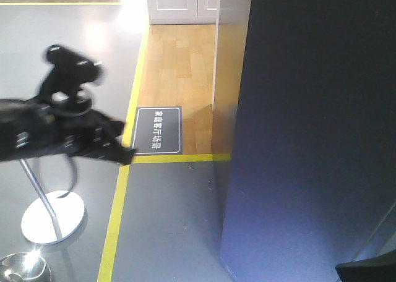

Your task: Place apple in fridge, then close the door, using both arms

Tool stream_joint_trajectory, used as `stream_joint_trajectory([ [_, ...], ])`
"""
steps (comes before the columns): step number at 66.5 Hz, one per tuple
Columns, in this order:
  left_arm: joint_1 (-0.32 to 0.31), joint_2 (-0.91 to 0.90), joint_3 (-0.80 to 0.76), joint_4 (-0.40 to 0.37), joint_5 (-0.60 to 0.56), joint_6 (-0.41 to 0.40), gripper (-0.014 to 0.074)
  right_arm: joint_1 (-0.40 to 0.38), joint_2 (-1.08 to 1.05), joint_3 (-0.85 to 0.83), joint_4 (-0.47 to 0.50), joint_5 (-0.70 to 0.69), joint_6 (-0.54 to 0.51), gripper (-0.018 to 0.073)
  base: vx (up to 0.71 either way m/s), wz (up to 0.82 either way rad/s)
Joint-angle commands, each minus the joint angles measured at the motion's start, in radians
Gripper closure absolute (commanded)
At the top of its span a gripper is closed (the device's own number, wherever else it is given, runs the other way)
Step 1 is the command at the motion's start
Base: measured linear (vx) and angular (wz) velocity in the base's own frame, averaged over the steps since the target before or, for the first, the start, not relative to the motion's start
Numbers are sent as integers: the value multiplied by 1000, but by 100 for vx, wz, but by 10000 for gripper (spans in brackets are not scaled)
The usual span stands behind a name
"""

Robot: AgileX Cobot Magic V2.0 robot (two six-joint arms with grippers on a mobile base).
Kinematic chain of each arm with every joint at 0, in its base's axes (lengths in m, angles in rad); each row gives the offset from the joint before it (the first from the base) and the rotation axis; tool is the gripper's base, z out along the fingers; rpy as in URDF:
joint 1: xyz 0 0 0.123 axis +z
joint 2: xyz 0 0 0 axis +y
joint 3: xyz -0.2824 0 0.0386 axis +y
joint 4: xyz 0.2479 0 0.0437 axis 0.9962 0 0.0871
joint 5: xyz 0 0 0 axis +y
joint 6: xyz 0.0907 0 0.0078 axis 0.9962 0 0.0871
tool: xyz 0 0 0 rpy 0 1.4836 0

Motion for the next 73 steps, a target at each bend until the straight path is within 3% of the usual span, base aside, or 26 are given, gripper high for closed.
stream_joint_trajectory([
  [1, 37, -89, 45, 8, -64, -14, 603, -1, 3, -24, 39, -44, -11, 106, 0, 0],
  [19, 65, -180, 170, 25, -63, -13, 603, -1, 3, -24, 83, -54, -11, 106, 0, 0],
  [26, 65, -180, 170, 25, -19, -11, 603, -1, 3, -24, 74, -88, -10, 148, 0, 0],
  [35, 65, -180, 170, 25, 4, -11, 603, -2, 3, -24, 32, -168, -7, 329, 0, 0],
  [44, 65, -179, 170, 25, 4, -11, 603, -2, 3, -24, -27, -261, -7, 579, 0, 0],
  [51, 65, -179, 170, 25, 4, -11, 603, -2, 3, -24, -101, -355, 31, 569, 0, 0],
  [56, 65, -179, 170, 25, 4, -11, 603, -2, 4, -24, -178, -430, 113, 568, 0, 0],
  [62, 65, -179, 170, 25, 4, -11, 603, -2, 15, -24, -308, -510, 248, 566, 0, 0],
  [73, 65, -179, 170, 25, 4, -11, 603, -2, 74, -24, -642, -580, 538, 566, 0, 0],
])
